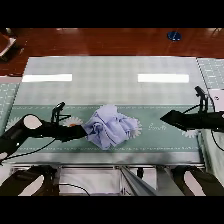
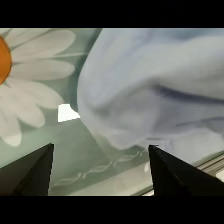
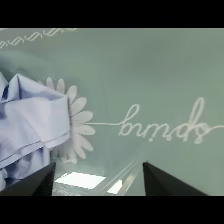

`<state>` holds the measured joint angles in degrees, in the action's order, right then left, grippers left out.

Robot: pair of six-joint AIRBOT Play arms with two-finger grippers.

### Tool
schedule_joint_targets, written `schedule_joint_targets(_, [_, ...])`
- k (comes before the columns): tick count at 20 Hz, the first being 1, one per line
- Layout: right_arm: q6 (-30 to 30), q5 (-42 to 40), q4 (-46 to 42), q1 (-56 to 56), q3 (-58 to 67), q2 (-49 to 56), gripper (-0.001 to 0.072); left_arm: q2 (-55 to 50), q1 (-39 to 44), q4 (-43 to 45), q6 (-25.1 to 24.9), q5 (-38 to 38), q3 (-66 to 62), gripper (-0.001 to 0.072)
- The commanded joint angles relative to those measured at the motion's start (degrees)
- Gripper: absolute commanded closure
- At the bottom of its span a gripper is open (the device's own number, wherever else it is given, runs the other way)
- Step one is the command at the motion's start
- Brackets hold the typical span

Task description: Fold the shirts.

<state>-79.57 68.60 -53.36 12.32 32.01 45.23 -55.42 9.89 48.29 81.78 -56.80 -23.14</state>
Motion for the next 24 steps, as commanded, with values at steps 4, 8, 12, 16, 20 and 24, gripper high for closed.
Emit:
schedule_joint_targets(4, [0.76, -6.14, 4.90, -7.89, -3.61, 5.79, 0.0100, -8.35, 2.10, -16.26, -10.01, 9.92, 0.33, 0.0027])
schedule_joint_targets(8, [2.03, -12.04, 10.84, -12.72, -3.54, 16.09, 0.0100, -9.75, 2.21, -16.41, -14.29, 8.57, -1.22, 0.0685])
schedule_joint_targets(12, [7.61, -12.07, 20.04, -18.36, 0.87, 28.00, 0.0100, -9.75, 2.21, -16.44, -14.23, 8.39, -2.08, 0.0685])
schedule_joint_targets(16, [7.69, -9.53, 20.41, -23.26, 8.31, 37.40, 0.0133, -9.75, 2.14, -17.07, -14.27, 8.33, -2.16, 0.0685])
schedule_joint_targets(20, [9.40, -3.93, 18.80, -24.83, 14.56, 39.26, 0.0683, -9.49, 1.53, -17.07, -15.34, 7.54, -7.15, 0.0685])
schedule_joint_targets(24, [2.99, 0.13, 11.10, -20.31, 33.18, 31.52, 0.0683, -8.17, -5.97, -17.09, -16.26, -0.24, -26.93, 0.0686])
